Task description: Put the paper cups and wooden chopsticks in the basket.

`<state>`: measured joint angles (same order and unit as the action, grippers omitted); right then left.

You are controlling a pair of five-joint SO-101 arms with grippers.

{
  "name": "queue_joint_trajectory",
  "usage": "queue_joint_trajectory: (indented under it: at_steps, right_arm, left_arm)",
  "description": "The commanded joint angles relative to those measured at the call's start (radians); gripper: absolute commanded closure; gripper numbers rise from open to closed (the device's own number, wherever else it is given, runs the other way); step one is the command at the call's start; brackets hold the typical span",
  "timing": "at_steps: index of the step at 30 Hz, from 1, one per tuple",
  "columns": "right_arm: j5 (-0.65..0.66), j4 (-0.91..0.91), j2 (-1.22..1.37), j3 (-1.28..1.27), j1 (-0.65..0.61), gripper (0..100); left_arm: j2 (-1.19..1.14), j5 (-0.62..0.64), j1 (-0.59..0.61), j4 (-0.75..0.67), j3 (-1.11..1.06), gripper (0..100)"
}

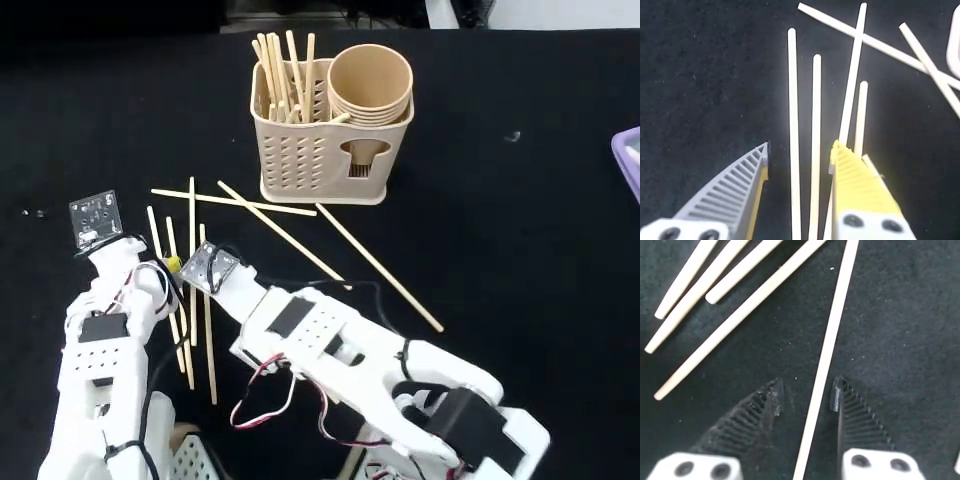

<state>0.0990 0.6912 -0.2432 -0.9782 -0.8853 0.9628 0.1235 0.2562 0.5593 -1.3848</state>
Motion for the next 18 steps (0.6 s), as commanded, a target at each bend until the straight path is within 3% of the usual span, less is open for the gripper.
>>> queue_joint_trajectory:
  at_steps: [1, 10, 18]
  right_arm:
    - [0.055, -0.037, -0.064, -0.010, -0.018, 83.2]
    - [0.060, -0.038, -0.065, -0.015, -0.018, 83.2]
    - [0.061, -0.038, -0.065, -0.013, -0.018, 83.2]
  left_arm:
    - [-0.101, 0.005, -0.019, 0.041, 0.122, 80]
    - [-0.594, 0.046, -0.019, 0.043, 0.384, 80]
    - [-0.690, 0.052, -0.021, 0.048, 0.437, 82]
